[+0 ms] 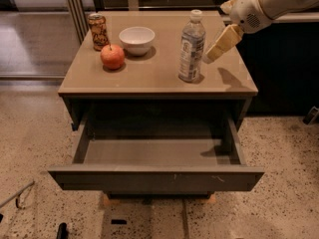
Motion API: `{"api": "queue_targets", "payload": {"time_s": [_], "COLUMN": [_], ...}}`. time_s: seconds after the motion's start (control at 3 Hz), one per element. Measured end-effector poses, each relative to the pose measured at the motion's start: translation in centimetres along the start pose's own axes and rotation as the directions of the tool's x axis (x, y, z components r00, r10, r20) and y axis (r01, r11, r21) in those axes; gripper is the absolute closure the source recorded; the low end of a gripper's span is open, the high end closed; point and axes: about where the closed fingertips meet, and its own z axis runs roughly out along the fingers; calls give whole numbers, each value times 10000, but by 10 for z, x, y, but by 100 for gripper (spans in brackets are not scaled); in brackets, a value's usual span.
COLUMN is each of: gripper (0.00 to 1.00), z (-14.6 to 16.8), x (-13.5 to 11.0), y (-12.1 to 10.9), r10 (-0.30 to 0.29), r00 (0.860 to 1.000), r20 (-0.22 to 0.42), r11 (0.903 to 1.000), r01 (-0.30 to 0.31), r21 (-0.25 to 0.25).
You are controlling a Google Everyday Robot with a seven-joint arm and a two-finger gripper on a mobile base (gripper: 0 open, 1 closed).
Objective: Place blue plastic bottle into top drawer
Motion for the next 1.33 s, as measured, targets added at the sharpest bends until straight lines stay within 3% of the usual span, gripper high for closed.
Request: {"api": "queue_targets", "payload": {"time_s": [1.33], "gripper": [0], "z": [66], "x": [-15], "y": [-4], "r10": [529], "r00": [9980], "r20": [351], "r11": [9873], "r01": [-471], "r21": [-1515]}}
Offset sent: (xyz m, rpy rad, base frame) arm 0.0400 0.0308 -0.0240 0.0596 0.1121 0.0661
